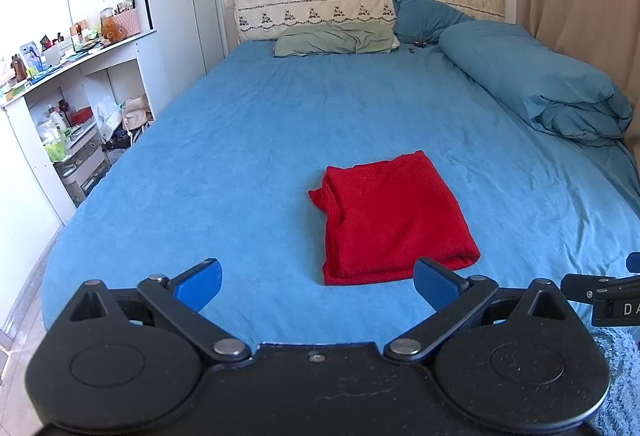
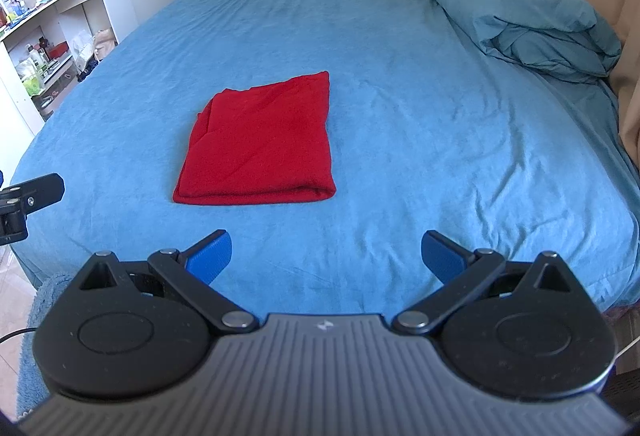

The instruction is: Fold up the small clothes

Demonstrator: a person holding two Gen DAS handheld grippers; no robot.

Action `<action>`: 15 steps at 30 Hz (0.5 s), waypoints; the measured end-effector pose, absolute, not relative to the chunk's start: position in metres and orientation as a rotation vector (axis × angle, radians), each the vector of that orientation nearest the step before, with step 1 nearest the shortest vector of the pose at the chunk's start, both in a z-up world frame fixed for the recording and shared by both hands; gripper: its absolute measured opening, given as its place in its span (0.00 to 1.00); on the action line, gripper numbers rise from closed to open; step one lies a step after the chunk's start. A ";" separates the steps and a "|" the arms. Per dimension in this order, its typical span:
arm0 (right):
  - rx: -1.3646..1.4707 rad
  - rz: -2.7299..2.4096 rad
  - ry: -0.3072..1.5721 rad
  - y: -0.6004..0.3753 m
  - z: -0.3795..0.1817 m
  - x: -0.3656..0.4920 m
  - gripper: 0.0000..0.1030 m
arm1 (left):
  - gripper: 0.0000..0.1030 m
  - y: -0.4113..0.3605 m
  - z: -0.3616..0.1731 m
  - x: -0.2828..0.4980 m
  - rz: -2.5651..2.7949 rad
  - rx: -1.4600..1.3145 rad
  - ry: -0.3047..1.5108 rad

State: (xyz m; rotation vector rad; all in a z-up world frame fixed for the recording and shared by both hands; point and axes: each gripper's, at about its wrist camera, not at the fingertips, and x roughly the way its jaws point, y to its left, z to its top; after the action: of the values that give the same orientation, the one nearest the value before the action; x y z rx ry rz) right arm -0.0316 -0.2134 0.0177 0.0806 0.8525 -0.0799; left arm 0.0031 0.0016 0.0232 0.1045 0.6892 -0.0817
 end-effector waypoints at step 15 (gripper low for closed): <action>0.076 -0.078 0.853 -0.213 0.017 -0.032 1.00 | 1.00 0.005 0.025 0.003 -0.079 0.109 0.684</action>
State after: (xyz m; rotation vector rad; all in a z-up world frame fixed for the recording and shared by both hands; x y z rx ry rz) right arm -0.0321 -0.2131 0.0170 0.0765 0.8526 -0.0780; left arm 0.0032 0.0046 0.0252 0.1086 0.6836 -0.0793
